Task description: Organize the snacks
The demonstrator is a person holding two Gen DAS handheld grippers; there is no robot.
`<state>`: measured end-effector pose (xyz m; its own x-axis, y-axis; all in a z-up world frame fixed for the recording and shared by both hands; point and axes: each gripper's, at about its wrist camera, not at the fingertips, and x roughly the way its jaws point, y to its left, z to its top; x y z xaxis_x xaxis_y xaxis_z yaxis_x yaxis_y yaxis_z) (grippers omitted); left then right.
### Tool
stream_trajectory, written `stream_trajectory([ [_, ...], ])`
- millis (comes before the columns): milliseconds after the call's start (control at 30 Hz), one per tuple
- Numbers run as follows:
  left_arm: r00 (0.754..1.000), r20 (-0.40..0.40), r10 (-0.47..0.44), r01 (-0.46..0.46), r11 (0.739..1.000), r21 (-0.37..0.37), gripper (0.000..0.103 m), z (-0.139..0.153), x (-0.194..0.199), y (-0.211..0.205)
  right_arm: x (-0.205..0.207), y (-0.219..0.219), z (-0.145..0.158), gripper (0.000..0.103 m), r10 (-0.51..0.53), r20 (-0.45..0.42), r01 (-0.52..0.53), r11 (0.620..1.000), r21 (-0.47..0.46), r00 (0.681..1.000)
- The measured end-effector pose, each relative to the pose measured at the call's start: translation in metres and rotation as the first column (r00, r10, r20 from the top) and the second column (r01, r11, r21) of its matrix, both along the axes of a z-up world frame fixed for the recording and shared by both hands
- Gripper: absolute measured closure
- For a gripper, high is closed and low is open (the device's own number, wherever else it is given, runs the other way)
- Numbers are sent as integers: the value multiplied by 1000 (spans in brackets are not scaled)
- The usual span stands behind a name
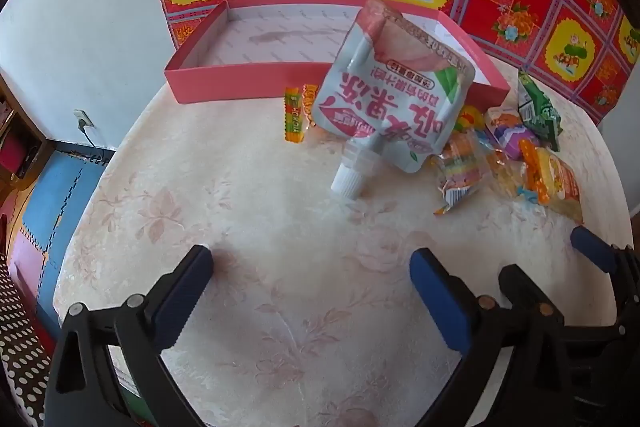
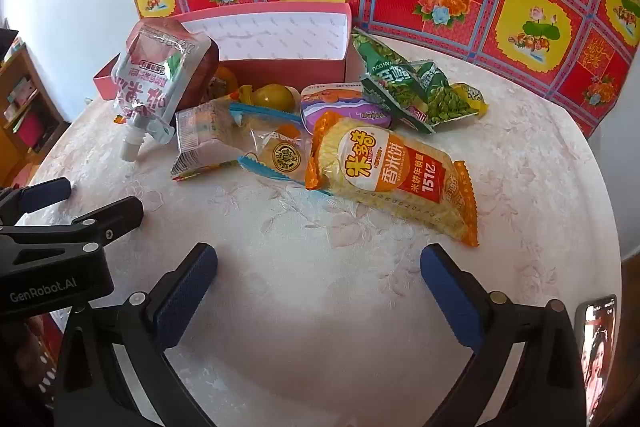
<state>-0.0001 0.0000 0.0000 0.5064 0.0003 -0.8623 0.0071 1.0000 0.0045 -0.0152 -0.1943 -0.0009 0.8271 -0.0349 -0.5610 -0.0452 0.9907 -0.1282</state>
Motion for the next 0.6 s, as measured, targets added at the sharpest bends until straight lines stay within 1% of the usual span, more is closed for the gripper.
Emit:
stream_trajectory([
  [133,1000,-1,-1,1,1000,-4,1,0,0,0,0,0,0,0,1,-1,-1,1000,0,1000],
  [600,1000,0,-1,1,1000,-6,0,0,0,0,0,0,0,0,0,1,0,1000,0,1000],
])
